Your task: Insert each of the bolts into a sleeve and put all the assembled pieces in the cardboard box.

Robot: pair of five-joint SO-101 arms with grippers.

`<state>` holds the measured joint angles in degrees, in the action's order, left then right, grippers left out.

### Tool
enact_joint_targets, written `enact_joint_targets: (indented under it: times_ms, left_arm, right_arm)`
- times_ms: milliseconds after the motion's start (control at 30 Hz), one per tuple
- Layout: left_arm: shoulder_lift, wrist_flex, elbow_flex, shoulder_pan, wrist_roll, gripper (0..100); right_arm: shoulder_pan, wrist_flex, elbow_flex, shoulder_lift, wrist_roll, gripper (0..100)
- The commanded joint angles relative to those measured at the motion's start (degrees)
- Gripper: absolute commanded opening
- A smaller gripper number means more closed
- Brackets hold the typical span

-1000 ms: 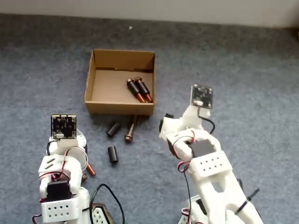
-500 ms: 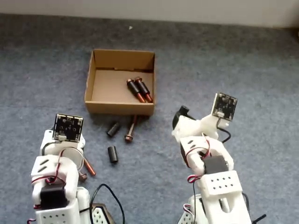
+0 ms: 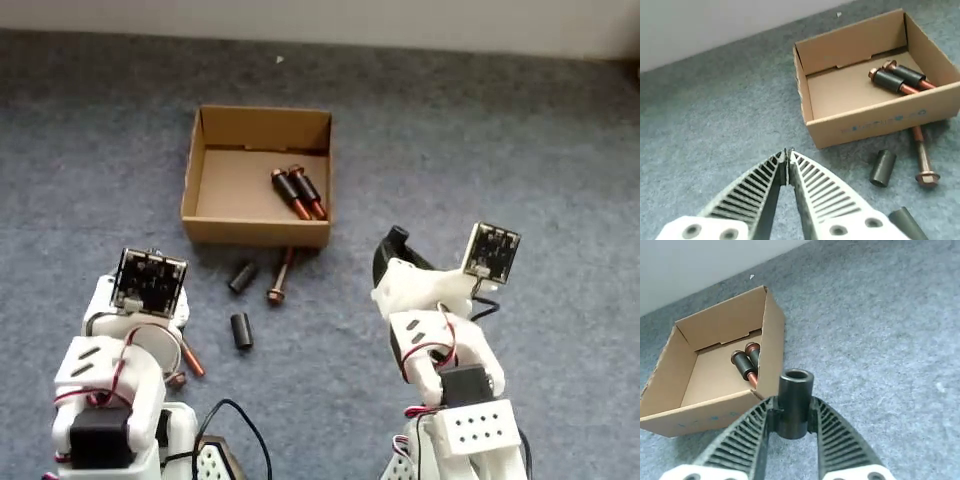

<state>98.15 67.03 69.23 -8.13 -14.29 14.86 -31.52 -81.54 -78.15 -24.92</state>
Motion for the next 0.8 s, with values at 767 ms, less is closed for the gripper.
enact_joint_targets:
  times_ms: [767]
  left_arm:
    - [-54.55, 10.20, -16.40, -4.44, 14.59, 19]
  right_arm:
    - [-0.48, 1.45, 0.31, -2.51, 0.62, 0.5]
